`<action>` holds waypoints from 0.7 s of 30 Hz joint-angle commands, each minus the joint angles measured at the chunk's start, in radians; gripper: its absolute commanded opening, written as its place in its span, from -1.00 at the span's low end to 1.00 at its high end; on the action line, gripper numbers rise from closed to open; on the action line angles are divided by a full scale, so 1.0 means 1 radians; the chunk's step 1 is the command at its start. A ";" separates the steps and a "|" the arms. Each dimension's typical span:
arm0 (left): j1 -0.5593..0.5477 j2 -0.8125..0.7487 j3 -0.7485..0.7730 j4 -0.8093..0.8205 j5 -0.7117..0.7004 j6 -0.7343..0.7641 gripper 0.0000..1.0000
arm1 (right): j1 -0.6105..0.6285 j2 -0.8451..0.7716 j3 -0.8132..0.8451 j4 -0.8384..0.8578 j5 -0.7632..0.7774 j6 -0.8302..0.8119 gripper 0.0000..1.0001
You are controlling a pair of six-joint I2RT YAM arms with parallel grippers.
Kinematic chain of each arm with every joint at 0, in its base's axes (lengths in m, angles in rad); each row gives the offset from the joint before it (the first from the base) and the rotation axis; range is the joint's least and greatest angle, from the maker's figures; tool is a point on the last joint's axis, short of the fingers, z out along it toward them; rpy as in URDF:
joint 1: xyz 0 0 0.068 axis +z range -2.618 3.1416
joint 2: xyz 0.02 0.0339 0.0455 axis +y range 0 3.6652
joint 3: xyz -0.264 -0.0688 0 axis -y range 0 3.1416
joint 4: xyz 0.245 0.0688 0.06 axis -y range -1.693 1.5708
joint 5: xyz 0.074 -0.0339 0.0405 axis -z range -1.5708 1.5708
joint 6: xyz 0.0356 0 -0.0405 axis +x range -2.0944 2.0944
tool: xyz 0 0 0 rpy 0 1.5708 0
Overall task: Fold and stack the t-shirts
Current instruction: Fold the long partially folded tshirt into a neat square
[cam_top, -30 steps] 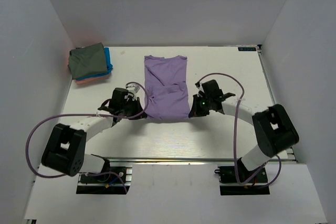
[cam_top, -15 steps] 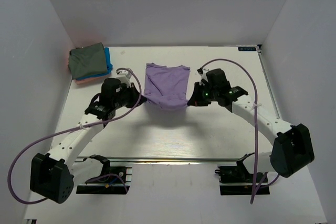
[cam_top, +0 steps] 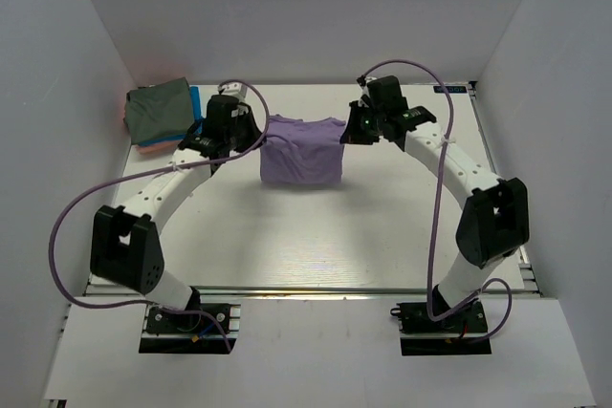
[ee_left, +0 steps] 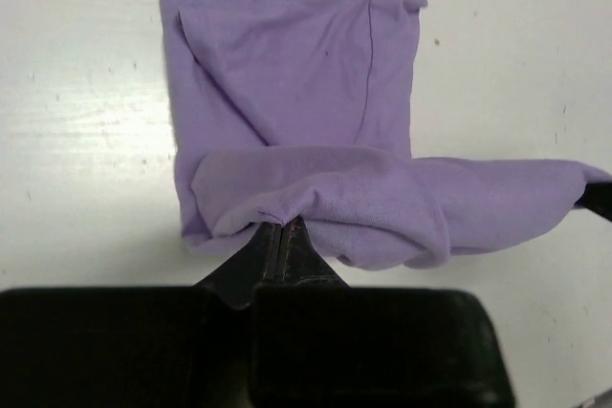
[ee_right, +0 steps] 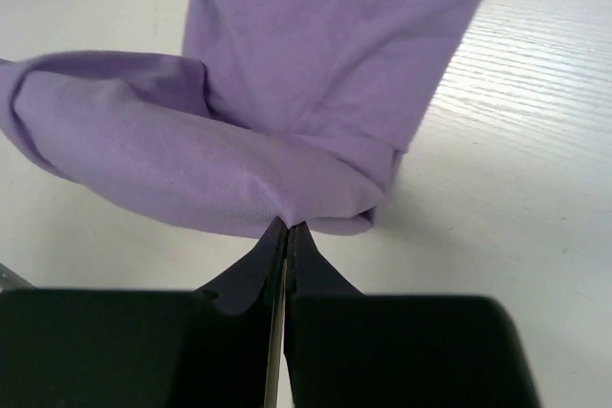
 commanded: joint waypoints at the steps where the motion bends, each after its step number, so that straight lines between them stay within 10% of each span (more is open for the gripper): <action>1: 0.014 0.068 0.112 -0.017 -0.067 0.029 -1.00 | -0.036 0.053 0.088 -0.035 -0.004 -0.029 -1.00; 21: 0.083 0.568 0.556 0.000 -0.034 0.112 -1.00 | -0.179 0.428 0.386 0.133 -0.176 -0.111 -1.00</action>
